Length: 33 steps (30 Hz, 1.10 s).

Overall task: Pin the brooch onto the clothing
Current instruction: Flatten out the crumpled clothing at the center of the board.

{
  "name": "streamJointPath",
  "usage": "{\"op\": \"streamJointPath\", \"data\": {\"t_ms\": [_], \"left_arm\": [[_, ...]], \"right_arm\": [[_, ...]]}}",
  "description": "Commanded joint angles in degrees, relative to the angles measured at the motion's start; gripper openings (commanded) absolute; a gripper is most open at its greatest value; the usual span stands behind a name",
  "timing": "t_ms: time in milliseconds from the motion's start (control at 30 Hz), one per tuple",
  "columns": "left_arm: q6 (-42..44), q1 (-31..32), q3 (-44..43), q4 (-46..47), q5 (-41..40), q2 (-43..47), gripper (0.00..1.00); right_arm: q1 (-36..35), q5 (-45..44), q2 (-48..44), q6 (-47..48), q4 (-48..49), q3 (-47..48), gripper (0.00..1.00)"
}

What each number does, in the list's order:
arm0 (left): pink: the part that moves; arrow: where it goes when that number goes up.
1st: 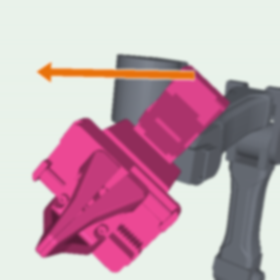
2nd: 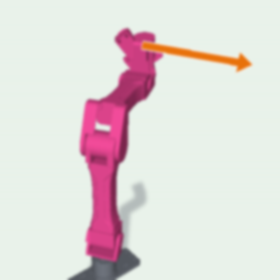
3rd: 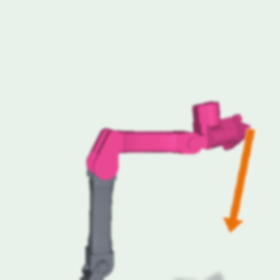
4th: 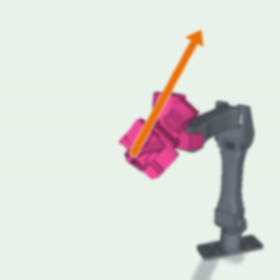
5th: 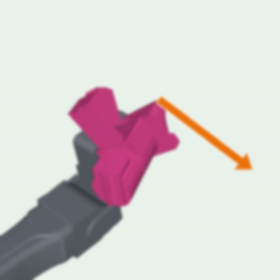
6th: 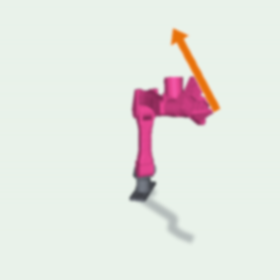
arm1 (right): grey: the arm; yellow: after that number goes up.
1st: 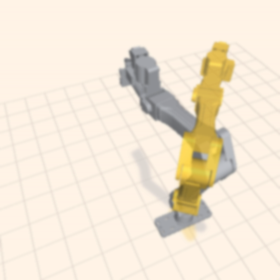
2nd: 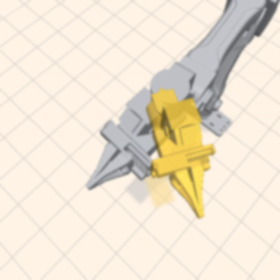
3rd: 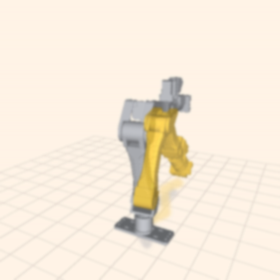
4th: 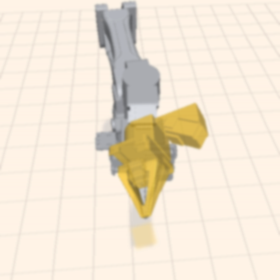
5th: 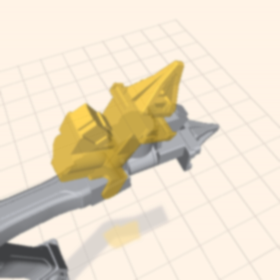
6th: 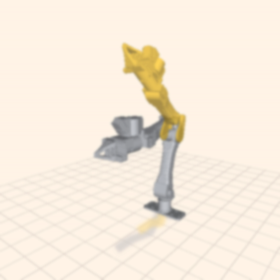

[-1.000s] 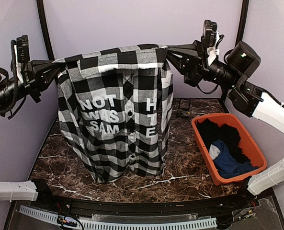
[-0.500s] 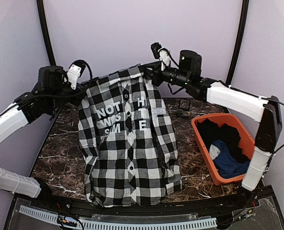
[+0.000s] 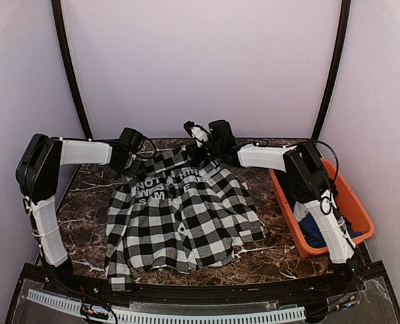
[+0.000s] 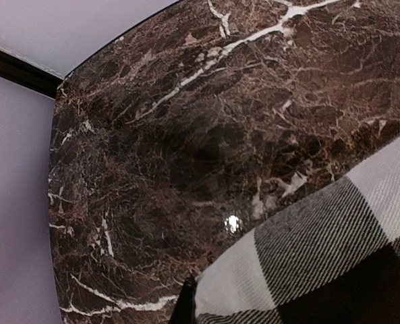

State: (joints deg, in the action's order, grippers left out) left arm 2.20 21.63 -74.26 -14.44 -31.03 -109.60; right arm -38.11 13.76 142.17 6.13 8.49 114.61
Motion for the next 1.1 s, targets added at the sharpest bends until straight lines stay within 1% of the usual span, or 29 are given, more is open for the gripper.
{"op": "streamJointPath", "data": {"t_ms": [0,67,167,367,467,533,633,767,800,833,867,900,933,967,1000,1033,1067], "left_arm": [[-0.5,-1.5,-4.3,-0.2,-9.0,-0.6,0.01],[0.5,-1.7,-4.9,0.9,-12.5,-1.2,0.01],[1.5,-2.1,-4.5,3.3,-14.2,-1.6,0.01],[0.8,-3.2,-3.1,4.2,-13.4,-1.6,0.01],[-0.8,-3.9,-2.7,2.5,-13.7,-0.9,0.01],[-2.6,-4.9,-2.5,0.9,-14.0,-0.1,0.01],[-4.7,-6.9,-1.4,0.3,-12.3,1.5,0.01],[-5.0,-8.5,-0.4,1.1,-11.0,1.6,0.01],[-5.3,-8.7,-0.6,0.9,-10.6,0.8,0.01],[-5.9,-9.3,-1.3,0.6,-9.9,0.2,0.01],[-6.5,-9.5,-1.8,-0.6,-9.6,-1.2,0.01],[-7.8,-9.9,-3.1,-1.5,-9.4,-1.9,0.09],[-8.7,-10.2,-3.8,-3.4,-9.1,-3.3,0.15],[-10.5,-10.9,-4.6,-4.4,-8.2,-3.8,0.31],[-12.5,-11.2,-4.8,-5.5,-7.5,-4.1,0.41],[-13.6,-12.1,-4.8,-5.9,-5.8,-4.1,0.57],[-15.6,-13.1,-4.8,-6.7,-3.9,-3.6,0.63]], "right_arm": [[2.7,-5.6,0.3,0.3,5.8,5.6,0.0],[2.7,-7.9,1.3,1.0,6.0,6.9,0.0],[2.7,-9.4,1.8,1.9,7.3,6.5,0.0],[2.6,-9.1,1.4,1.2,11.5,3.9,0.0],[2.5,-8.6,2.3,1.1,12.7,5.5,0.0],[2.2,-8.2,3.5,1.3,12.6,8.1,0.0],[1.8,-7.6,5.3,0.9,11.8,12.0,0.0],[1.3,-7.7,5.8,0.2,12.7,11.7,0.0],[1.2,-8.4,5.9,0.3,12.5,11.7,0.02],[1.2,-9.1,6.0,0.3,12.1,11.8,0.1],[1.2,-9.7,6.0,0.4,11.5,11.7,0.21],[1.2,-10.3,5.7,0.5,10.6,11.3,0.36],[1.2,-10.9,5.1,0.6,9.8,10.6,0.47],[1.2,-11.5,4.1,0.6,9.2,9.4,0.55],[1.3,-12.4,2.8,0.7,9.0,7.7,0.63],[1.3,-13.0,1.1,0.9,8.7,5.7,0.67],[1.2,-13.4,-0.8,1.1,8.5,3.6,0.69]]}}
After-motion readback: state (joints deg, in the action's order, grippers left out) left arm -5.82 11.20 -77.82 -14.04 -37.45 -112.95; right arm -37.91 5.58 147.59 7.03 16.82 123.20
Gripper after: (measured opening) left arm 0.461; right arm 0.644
